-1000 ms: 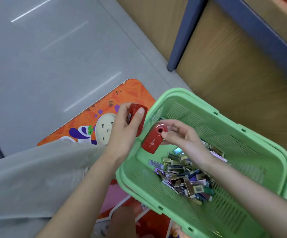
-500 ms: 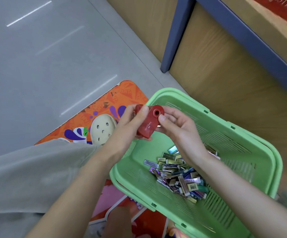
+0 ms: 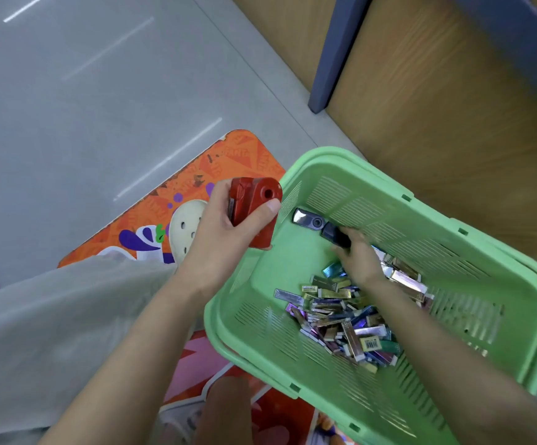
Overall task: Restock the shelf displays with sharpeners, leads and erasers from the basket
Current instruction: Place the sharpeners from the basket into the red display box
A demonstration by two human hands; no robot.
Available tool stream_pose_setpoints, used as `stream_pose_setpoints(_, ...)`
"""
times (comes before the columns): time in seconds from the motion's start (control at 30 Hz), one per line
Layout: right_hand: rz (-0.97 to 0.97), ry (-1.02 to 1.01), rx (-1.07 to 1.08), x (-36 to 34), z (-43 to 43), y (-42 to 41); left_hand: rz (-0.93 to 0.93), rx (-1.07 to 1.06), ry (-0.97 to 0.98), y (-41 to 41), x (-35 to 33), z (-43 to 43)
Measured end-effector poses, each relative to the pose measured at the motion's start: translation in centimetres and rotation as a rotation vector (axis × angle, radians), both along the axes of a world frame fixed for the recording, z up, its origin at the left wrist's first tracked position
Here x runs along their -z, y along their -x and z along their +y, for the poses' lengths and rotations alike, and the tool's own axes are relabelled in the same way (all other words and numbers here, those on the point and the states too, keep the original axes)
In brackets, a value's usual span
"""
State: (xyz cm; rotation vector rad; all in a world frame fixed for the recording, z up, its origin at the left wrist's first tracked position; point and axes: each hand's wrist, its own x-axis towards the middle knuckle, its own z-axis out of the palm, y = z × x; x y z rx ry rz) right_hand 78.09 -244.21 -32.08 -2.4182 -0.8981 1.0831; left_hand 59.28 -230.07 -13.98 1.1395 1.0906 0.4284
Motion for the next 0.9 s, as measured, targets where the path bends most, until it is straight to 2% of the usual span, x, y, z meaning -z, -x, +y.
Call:
stream_pose_setpoints(0.1, -0.123, 0.065, -0.065, 2.3, -0.1, 0.4, -0.017, -0.017, 0.02, -0.1, 0.1, 0.1)
stream_pose_setpoints(0.23, -0.188, 0.179, -0.046, 3.7, -0.2, 1.4, -0.039, -0.016, 0.045, -0.2, 0.2, 0.3)
stream_pose_setpoints(0.37, -0.145, 0.173, -0.018, 3.3, 0.2, 2.4, -0.049, -0.023, 0.053, -0.1, 0.4, 0.4)
stream_pose_setpoints(0.5, 0.07, -0.032, 0.137, -0.1, 0.4, 4.4, -0.042, -0.036, 0.049, 0.0, 0.7, 0.3)
stream_pose_setpoints(0.73, 0.326, -0.538, 0.228, -9.7, 1.0, 7.3, 0.016, -0.06, 0.044, -0.3, 0.6, -0.2)
stream_pose_setpoints(0.9, 0.471, -0.701, 0.313, -14.7, 2.6, 8.3, -0.001, -0.048, 0.053, -1.0, -0.2, -1.7)
